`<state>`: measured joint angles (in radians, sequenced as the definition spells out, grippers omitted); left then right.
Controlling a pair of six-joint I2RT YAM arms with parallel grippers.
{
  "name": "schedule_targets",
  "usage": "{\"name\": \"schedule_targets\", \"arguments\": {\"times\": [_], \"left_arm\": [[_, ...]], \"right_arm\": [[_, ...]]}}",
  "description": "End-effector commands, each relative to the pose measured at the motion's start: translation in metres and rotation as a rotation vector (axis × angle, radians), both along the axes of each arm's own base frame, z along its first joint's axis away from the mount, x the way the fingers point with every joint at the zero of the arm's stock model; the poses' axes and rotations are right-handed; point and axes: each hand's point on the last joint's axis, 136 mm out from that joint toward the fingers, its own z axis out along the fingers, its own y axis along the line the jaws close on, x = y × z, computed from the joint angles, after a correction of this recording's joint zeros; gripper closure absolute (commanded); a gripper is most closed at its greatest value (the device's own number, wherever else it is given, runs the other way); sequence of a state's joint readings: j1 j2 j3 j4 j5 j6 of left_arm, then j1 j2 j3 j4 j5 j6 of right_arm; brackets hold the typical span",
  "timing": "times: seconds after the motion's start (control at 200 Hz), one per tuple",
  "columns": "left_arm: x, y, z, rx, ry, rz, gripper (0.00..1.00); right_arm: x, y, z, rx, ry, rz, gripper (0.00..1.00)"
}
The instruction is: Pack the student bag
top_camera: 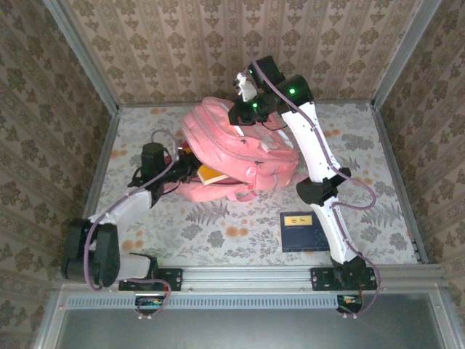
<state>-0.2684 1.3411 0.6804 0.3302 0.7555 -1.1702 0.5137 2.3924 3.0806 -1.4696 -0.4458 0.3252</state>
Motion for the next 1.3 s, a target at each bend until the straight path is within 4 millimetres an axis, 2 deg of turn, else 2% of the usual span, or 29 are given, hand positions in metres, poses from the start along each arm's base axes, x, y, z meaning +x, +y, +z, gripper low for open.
{"name": "schedule_targets", "arguments": {"times": [0.0,0.15,0.195,0.265,0.305,0.355,0.47,0.595,0.75,0.945,1.1,1.295], "left_arm": [[0.029,-0.014,0.025,-0.002,-0.178,0.009,1.00],[0.049,-0.047,0.012,-0.001,-0.170,-0.033,1.00],[0.054,-0.055,0.008,0.004,-0.160,-0.044,0.87],[0.059,-0.065,0.004,0.000,-0.146,-0.060,0.60],[0.060,-0.066,0.004,0.001,-0.140,-0.060,0.50],[0.058,-0.062,0.004,0.015,-0.134,-0.048,0.42],[0.049,-0.041,0.004,0.095,-0.133,-0.002,0.27],[0.031,-0.020,0.010,0.141,-0.139,0.023,0.17],[0.017,0.017,0.004,0.176,-0.094,0.103,0.12],[-0.002,0.065,0.025,0.239,-0.108,0.197,0.11],[-0.021,0.099,0.038,0.315,-0.117,0.269,0.11],[-0.040,0.129,0.048,0.456,-0.120,0.340,0.12]], "right_arm": [[-0.018,0.011,0.063,0.138,-0.136,0.048,1.00],[-0.017,0.020,0.052,0.117,-0.130,0.057,1.00],[-0.016,0.022,0.049,0.110,-0.131,0.056,1.00],[-0.012,0.021,0.045,0.095,-0.135,0.037,1.00],[-0.010,0.020,0.042,0.086,-0.135,0.028,1.00],[-0.007,0.017,0.038,0.067,-0.136,0.012,1.00],[0.000,0.009,0.033,0.013,-0.156,-0.034,1.00],[0.009,-0.001,0.029,-0.041,-0.184,-0.085,1.00],[0.018,-0.013,0.026,-0.095,-0.209,-0.145,1.00],[0.025,-0.020,0.018,-0.158,-0.228,-0.193,1.00],[0.026,-0.001,-0.002,-0.182,-0.209,-0.171,1.00],[0.023,0.055,-0.048,-0.157,-0.142,-0.102,0.91]]}}
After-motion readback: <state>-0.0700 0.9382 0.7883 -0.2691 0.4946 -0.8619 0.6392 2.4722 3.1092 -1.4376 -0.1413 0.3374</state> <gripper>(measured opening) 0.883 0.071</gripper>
